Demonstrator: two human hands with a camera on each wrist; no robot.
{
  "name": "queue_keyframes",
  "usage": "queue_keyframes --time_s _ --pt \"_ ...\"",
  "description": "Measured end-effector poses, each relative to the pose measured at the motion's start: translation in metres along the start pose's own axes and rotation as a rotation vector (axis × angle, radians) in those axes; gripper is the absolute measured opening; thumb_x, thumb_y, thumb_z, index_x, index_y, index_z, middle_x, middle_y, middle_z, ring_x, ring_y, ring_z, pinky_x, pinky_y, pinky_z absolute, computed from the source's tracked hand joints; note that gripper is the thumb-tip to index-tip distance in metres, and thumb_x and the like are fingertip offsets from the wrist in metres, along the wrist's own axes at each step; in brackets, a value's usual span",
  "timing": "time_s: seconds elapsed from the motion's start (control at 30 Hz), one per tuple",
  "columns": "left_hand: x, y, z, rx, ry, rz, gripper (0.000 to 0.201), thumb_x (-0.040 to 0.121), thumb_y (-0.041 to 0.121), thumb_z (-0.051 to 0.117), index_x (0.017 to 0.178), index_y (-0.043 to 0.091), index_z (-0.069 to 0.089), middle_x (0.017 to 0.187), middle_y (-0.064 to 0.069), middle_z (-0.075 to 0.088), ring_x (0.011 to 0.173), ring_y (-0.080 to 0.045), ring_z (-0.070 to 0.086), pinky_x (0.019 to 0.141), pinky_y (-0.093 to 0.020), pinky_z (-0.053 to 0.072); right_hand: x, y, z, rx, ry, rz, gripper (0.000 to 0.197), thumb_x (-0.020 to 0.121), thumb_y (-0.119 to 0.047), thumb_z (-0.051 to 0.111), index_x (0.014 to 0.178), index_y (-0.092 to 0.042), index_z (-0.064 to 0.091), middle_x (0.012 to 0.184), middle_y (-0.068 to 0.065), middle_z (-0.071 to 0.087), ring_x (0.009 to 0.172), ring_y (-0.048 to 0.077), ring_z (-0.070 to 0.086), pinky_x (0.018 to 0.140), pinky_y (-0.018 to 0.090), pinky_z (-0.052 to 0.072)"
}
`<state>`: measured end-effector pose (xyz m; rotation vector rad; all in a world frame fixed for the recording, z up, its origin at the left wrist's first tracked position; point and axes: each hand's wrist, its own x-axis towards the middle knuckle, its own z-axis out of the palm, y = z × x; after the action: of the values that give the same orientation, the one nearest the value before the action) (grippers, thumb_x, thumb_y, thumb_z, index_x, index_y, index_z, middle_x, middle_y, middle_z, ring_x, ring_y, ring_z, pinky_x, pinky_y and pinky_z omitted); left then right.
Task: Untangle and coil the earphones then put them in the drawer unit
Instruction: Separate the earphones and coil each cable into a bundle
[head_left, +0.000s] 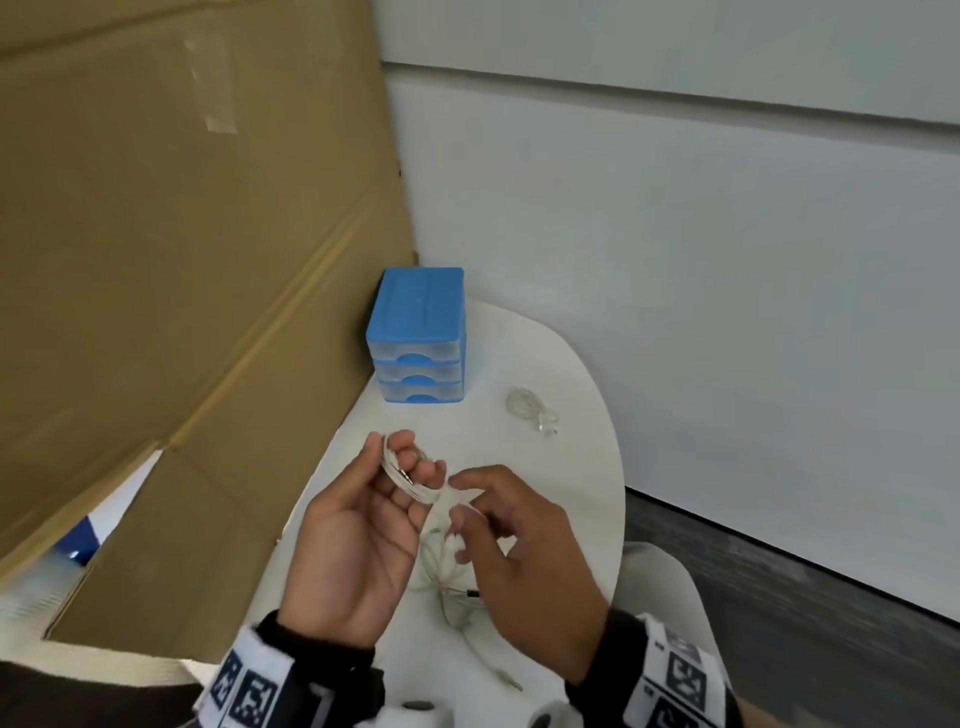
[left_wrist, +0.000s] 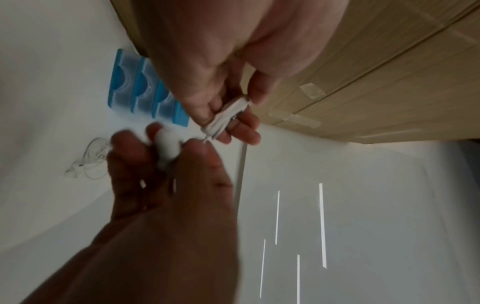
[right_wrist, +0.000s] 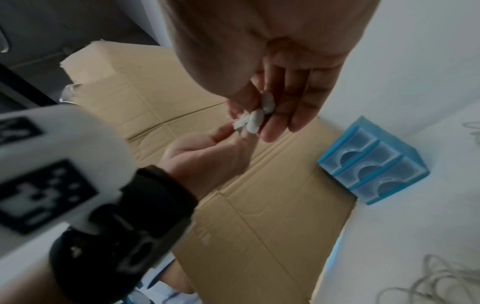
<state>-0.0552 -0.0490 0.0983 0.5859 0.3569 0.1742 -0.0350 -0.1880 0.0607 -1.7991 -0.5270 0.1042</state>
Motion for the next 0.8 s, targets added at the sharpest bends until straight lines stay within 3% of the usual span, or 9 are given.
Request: queue_keyframes --time_s 0.1,0.2,0.33,0.43,0.5,0.53,0.57,0.67,0.8 --pt "0.004 -0.010 -0.002 -0.054 0.066 -0.048 0.022 0.094 0.027 0.050 0.084 0.011 0.061 0.072 -0.001 0.055 0.071 -0.014 0.063 0.081 -0.029 0.058 -0.004 -0.016 0.011 0.057 0.037 0.001 0.007 0.092 -0.028 0.061 0.089 -0.026 0.055 0.066 0.003 0.067 0.057 0.025 0.064 0.061 0.044 0.052" --pt "0.006 -0.012 -0.004 -0.130 0.087 -0.137 0.024 0.094 0.031 0.050 0.081 0.015 0.061 0.068 0.002 0.053 0.074 -0.014 0.063 0.092 -0.030 0.046 -0.004 -0.029 0.011 -0.018 -0.013 -0.084 0.014 0.095 -0.034 0.054 0.092 -0.022 0.063 0.075 -0.005 0.070 0.058 0.010 0.059 0.058 0.031 0.051" --pt "0.005 -0.011 -0.008 -0.239 0.081 -0.246 0.024 0.094 0.030 0.048 0.078 0.015 0.059 0.064 0.005 0.052 0.065 -0.012 0.062 0.073 -0.024 0.056 -0.004 -0.034 0.009 -0.361 -0.109 -0.277 0.018 0.098 -0.028 0.044 0.105 -0.023 0.060 0.087 -0.007 0.069 0.074 0.013 0.063 0.065 0.035 0.051" --pt "-0.001 -0.015 -0.011 -0.393 0.030 -0.379 0.028 0.096 0.032 0.049 0.080 0.014 0.064 0.069 0.005 0.057 0.061 -0.014 0.065 0.063 -0.034 0.061 -0.001 -0.036 0.006 -0.236 -0.123 -0.201 0.014 0.096 -0.032 0.049 0.109 -0.027 0.053 0.096 -0.010 0.070 0.082 0.008 0.066 0.067 0.027 0.052" --pt "-0.003 -0.020 -0.013 -0.390 0.006 -0.418 0.025 0.095 0.030 0.052 0.083 0.013 0.065 0.075 0.005 0.061 0.075 -0.010 0.064 0.086 -0.028 0.056 0.001 -0.035 0.005 -0.267 -0.164 -0.192 0.027 0.096 -0.037 0.043 0.109 -0.020 0.060 0.105 -0.004 0.072 0.095 0.015 0.068 0.074 0.033 0.053" --pt "-0.002 -0.023 -0.016 -0.356 0.043 -0.407 0.025 0.094 0.029 0.052 0.081 0.013 0.065 0.076 0.005 0.059 0.080 -0.007 0.059 0.100 -0.021 0.045 0.001 -0.033 0.005 -0.310 -0.190 -0.206 0.029 0.096 -0.037 0.041 0.105 -0.019 0.063 0.105 0.000 0.072 0.095 0.020 0.068 0.075 0.038 0.053" --pt "-0.001 -0.025 -0.017 -0.314 0.094 -0.387 0.026 0.093 0.030 0.052 0.077 0.013 0.063 0.074 0.005 0.055 0.079 -0.006 0.054 0.102 -0.018 0.038 0.001 -0.033 0.006 -0.362 -0.222 -0.224 0.028 0.095 -0.036 0.042 0.099 -0.019 0.064 0.100 0.001 0.073 0.089 0.022 0.068 0.074 0.040 0.053" --pt "0.004 -0.032 -0.019 -0.184 0.229 -0.360 0.035 0.091 0.033 0.054 0.060 0.017 0.052 0.058 0.007 0.039 0.054 -0.009 0.044 0.068 -0.019 0.042 -0.001 -0.034 0.003 -0.379 -0.263 -0.197 0.022 0.089 -0.038 0.055 0.086 -0.021 0.067 0.078 -0.007 0.071 0.064 0.012 0.062 0.066 0.034 0.051" --pt "0.004 -0.030 -0.022 -0.177 0.249 -0.329 0.041 0.089 0.029 0.055 0.052 0.017 0.043 0.044 0.006 0.028 0.029 -0.007 0.027 0.033 -0.015 0.034 0.014 -0.029 -0.015 -0.143 0.003 0.048 0.019 0.085 -0.030 0.071 0.071 -0.017 0.070 0.055 -0.016 0.061 0.049 0.003 0.053 0.055 0.015 0.041"
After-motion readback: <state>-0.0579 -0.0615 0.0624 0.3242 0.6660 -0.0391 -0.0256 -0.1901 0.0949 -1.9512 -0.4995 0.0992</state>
